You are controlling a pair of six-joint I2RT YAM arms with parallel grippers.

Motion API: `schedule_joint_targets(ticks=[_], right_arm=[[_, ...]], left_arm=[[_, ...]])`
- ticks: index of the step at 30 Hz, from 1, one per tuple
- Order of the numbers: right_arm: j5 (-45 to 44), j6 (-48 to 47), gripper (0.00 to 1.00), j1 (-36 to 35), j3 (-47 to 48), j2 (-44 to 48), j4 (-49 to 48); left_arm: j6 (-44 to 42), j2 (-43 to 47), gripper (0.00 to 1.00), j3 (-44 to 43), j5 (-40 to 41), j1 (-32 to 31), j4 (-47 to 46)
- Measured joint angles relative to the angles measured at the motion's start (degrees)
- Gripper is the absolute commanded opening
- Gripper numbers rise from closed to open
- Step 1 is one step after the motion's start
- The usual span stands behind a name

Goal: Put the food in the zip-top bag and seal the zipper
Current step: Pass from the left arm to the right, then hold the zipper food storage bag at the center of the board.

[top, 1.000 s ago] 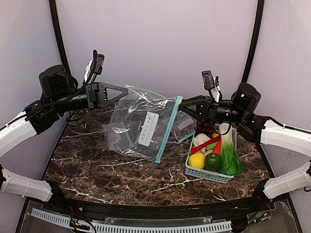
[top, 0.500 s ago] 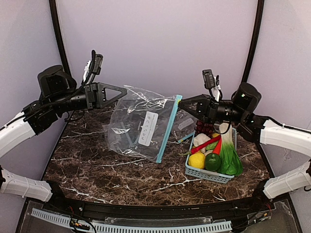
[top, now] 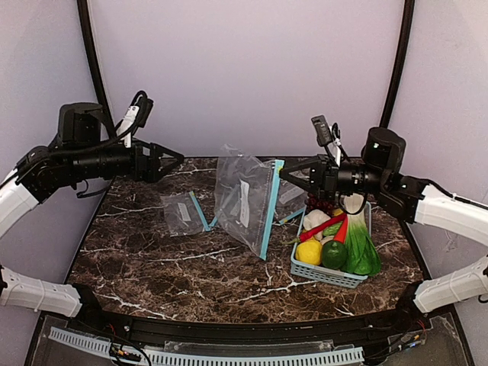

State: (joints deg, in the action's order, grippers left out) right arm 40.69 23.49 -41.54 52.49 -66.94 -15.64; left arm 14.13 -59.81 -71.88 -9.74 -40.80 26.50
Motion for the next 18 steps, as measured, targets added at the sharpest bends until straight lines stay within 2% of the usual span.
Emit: schedule_joint_targets(ticks=[3,6,10,15,18], right_arm=[[-1.6,-3.7,0.0,-1.6,2.0,0.2,7.0],[-2.3,-6.6,0.0,-3.3,3.2,0.1,13.3],[-2.4,-8.5,0.0,-4.4,4.0,-1.2,18.0],[-2.1,-9.7,0.0,-6.0,5.4,-4.9,21.6],[-1.5,-10.0,0.0,-7.0,6.4,-7.1,22.7]], left_arm=[[-4.4,-0.3,0.85,-5.0,8.1,0.0,6.0],[-8.3,-2.1,0.83,-8.7,8.5,0.0,8.2],[-13.6,-7.6,0.82,-10.9,0.8,-1.0,8.4],[-19.5,-18.3,0.82,-11.3,-9.9,-5.7,8.2],[-20.8,-21.6,0.79,-11.3,-16.8,-7.4,7.2]])
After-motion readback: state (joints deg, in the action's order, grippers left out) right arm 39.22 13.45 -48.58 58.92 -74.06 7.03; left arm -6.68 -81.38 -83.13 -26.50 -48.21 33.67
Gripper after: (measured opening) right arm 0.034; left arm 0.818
